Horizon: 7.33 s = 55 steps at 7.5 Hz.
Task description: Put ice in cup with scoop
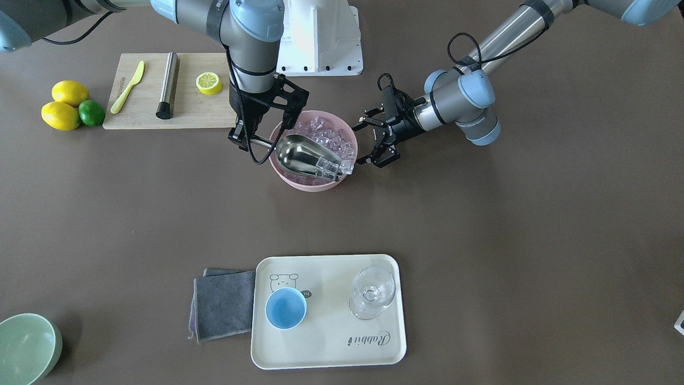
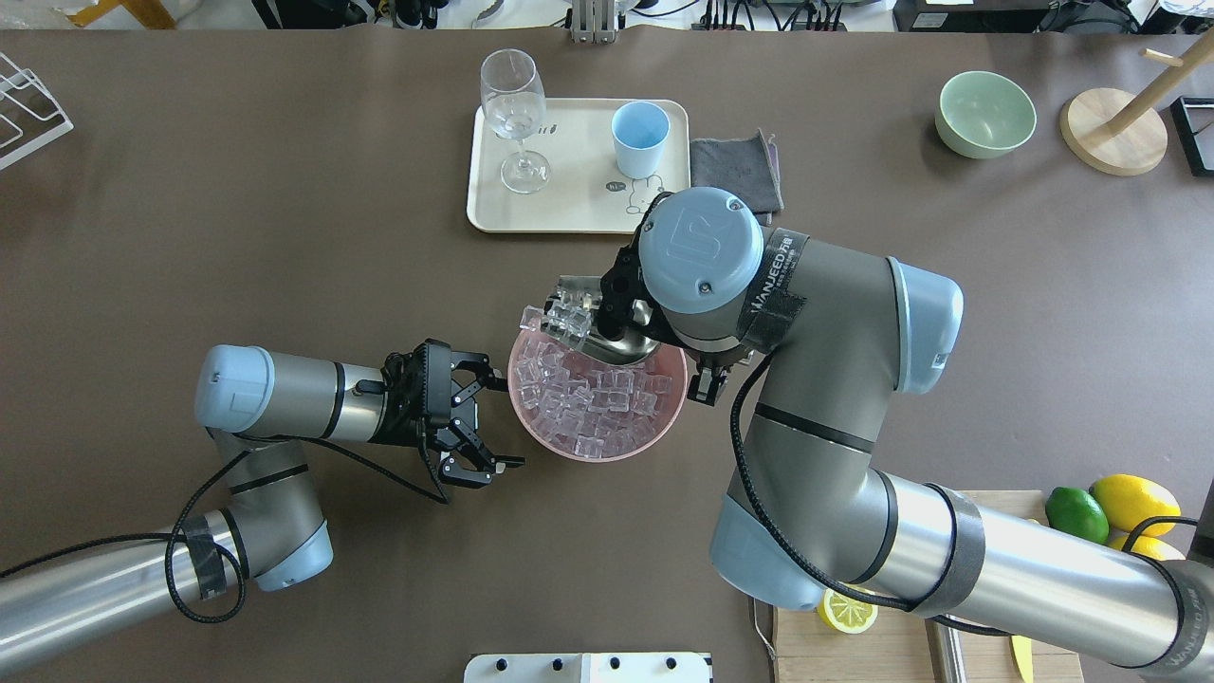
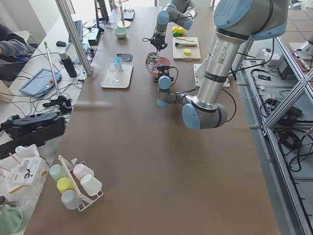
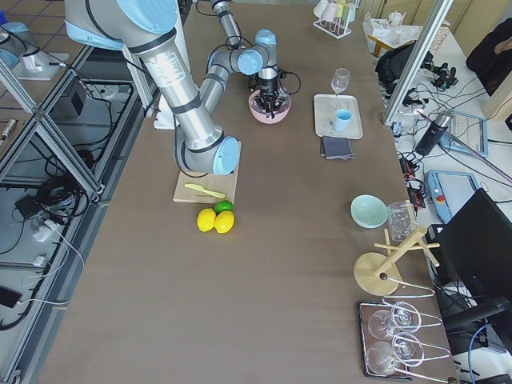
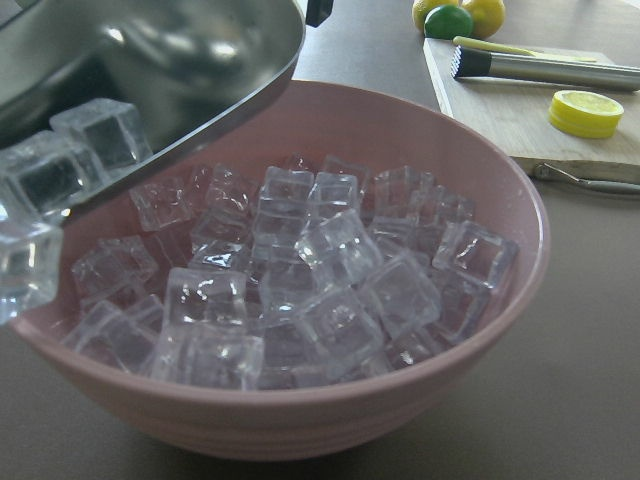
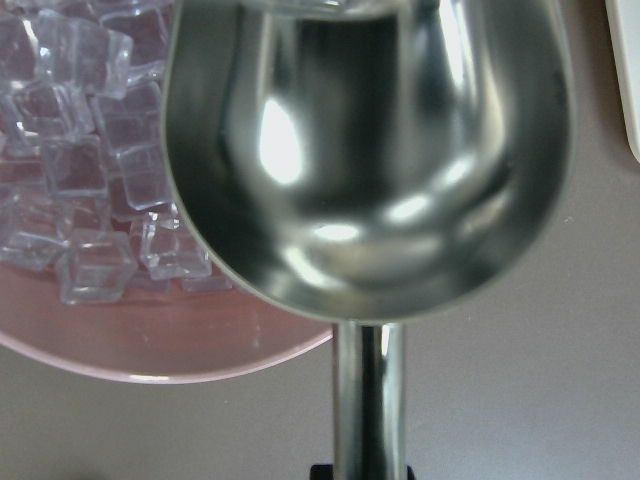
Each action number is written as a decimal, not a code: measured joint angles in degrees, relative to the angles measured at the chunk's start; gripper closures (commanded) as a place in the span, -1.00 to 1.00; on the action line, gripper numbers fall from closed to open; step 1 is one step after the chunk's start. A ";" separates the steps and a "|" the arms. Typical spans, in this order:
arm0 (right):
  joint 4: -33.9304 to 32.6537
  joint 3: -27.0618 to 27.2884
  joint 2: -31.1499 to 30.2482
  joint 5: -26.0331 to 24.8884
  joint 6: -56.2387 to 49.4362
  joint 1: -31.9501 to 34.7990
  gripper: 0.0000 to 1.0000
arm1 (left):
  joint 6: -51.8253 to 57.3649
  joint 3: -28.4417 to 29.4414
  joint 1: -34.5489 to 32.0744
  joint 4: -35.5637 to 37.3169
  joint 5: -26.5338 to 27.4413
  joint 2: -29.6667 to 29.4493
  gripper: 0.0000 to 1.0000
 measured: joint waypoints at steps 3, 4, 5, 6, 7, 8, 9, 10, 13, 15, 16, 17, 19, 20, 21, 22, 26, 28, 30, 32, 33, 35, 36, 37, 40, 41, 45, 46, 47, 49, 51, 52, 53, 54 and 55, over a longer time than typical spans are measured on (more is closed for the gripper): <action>3.89 1.24 -1.52 0.22 1.63 0.00 1.00 | 0.08 -0.48 -0.81 1.97 -1.00 0.32 -0.97; 5.77 1.84 -2.37 0.22 2.97 0.00 1.00 | 0.12 -0.51 -0.81 2.47 -1.11 0.34 -0.97; 7.26 2.31 -3.01 0.19 3.83 0.00 1.00 | 0.11 -0.53 -0.81 2.75 -1.16 0.34 -0.97; 8.49 3.06 -3.48 0.20 4.62 0.00 1.00 | 0.14 -0.57 -0.80 3.02 -1.17 0.32 -0.97; 9.84 4.17 -4.12 0.22 5.87 0.00 1.00 | 0.16 -0.73 -0.74 3.47 -1.18 0.28 -0.97; 13.29 5.05 -4.88 0.16 7.99 0.00 1.00 | 0.16 -0.83 -0.71 3.75 -1.19 0.27 -0.97; 17.98 6.02 -5.92 -0.34 11.84 0.00 1.00 | 0.17 -0.92 -0.70 3.98 -1.23 0.27 -0.97; 22.61 6.53 -6.59 -1.67 15.63 0.04 1.00 | 0.14 -1.58 -0.73 4.90 -1.25 0.34 -0.97; 29.13 7.05 -7.52 -5.39 21.12 0.09 1.00 | 0.13 -9.35 -2.12 15.28 -2.66 2.88 -0.97; 27.81 7.42 -7.54 -4.39 21.66 0.09 1.00 | 0.12 -15.79 -4.24 25.98 -4.38 4.82 -0.97; 24.66 8.54 -7.46 -2.78 21.42 0.09 1.00 | 0.10 -19.06 -5.90 31.75 -4.64 5.78 -0.97; 22.31 9.47 -7.73 -1.36 21.18 0.17 1.00 | 0.09 -22.32 -7.75 37.65 -4.72 6.94 -0.97; 18.62 10.09 -8.38 1.75 20.54 2.96 1.00 | 0.04 -26.81 -12.44 49.82 -4.66 8.41 -0.97; 17.25 9.92 -8.49 3.71 20.13 5.41 1.00 | 0.02 -27.99 -14.86 54.92 -4.63 8.76 -0.97; 16.14 8.76 -8.51 6.77 19.26 8.72 1.00 | 0.04 -28.63 -16.97 59.48 -4.59 9.03 -0.97; 15.29 6.77 -8.41 10.55 18.49 12.15 1.00 | 0.07 -28.88 -18.32 64.75 -4.37 9.18 -0.97; 2.69 -3.36 -2.33 22.07 16.22 20.16 1.00 | 0.17 -28.89 -34.44 76.02 -2.84 14.54 -0.97; -3.26 -14.01 5.81 23.68 14.91 21.05 1.00 | -0.02 -28.57 -42.31 75.82 -4.34 20.29 -0.97; -8.39 -23.11 12.83 23.90 13.18 21.21 1.00 | -0.08 -25.00 -51.00 75.58 -12.26 25.77 -0.97; -16.14 -26.10 17.32 24.74 11.07 21.32 1.00 | -0.09 -19.96 -58.41 75.67 -18.31 29.00 -0.97; -19.71 -26.69 18.74 25.85 10.48 21.35 1.00 | -0.15 -17.69 -60.61 75.74 -19.98 29.78 -0.97; -24.49 -28.52 21.08 26.91 8.92 21.35 1.00 | -3.54 -15.96 -62.18 76.04 -22.38 30.20 -0.97; -25.49 -30.06 22.26 27.20 8.56 21.36 1.00 | -5.53 -15.88 -62.36 76.12 -22.90 30.22 -0.97; -26.02 -31.73 23.54 27.37 8.41 21.36 1.00 | -7.67 -16.05 -62.42 76.68 -23.61 30.21 -0.97; -26.43 -35.33 26.32 27.40 8.29 21.36 1.00 | -15.27 -18.64 -62.37 81.58 -25.64 29.83 -0.97; -26.45 -36.18 26.93 27.40 8.30 21.36 1.00 | -16.27 -19.24 -62.24 81.89 -25.65 29.72 -0.97; -26.16 -35.09 26.42 27.37 8.30 21.37 1.00 | -18.85 -20.59 -61.70 81.99 -25.32 29.74 -0.97; -26.15 -32.18 24.93 27.25 8.59 21.53 1.00 | -18.20 -20.56 -61.65 81.91 -25.11 29.81 -0.97; -26.17 -28.64 23.00 27.08 8.90 22.38 1.00 | -16.39 -20.57 -61.65 81.86 -24.23 29.80 -0.97; -26.25 -18.51 16.52 26.79 10.82 24.58 1.00 | -14.71 -20.62 -61.59 81.97 -23.40 29.86 -0.97; -26.27 -6.21 7.29 25.96 14.50 25.63 1.00 | -14.40 -20.38 -61.40 82.02 -23.30 30.01 -0.97; -26.23 -2.02 3.21 25.67 15.13 26.93 1.00 | -14.27 -20.29 -61.31 81.95 -23.27 30.03 -0.97; -26.10 0.92 -0.59 25.58 15.38 28.78 1.00 | -14.12 -20.13 -61.19 81.85 -23.22 30.05 -0.97; -25.47 3.76 -5.16 25.60 15.53 30.52 1.00 | -14.05 -19.94 -60.70 81.82 -23.18 29.96 -0.97; -22.91 6.34 -10.54 25.75 15.91 31.94 1.00 | -14.04 -19.65 -59.76 81.81 -23.21 29.75 -0.97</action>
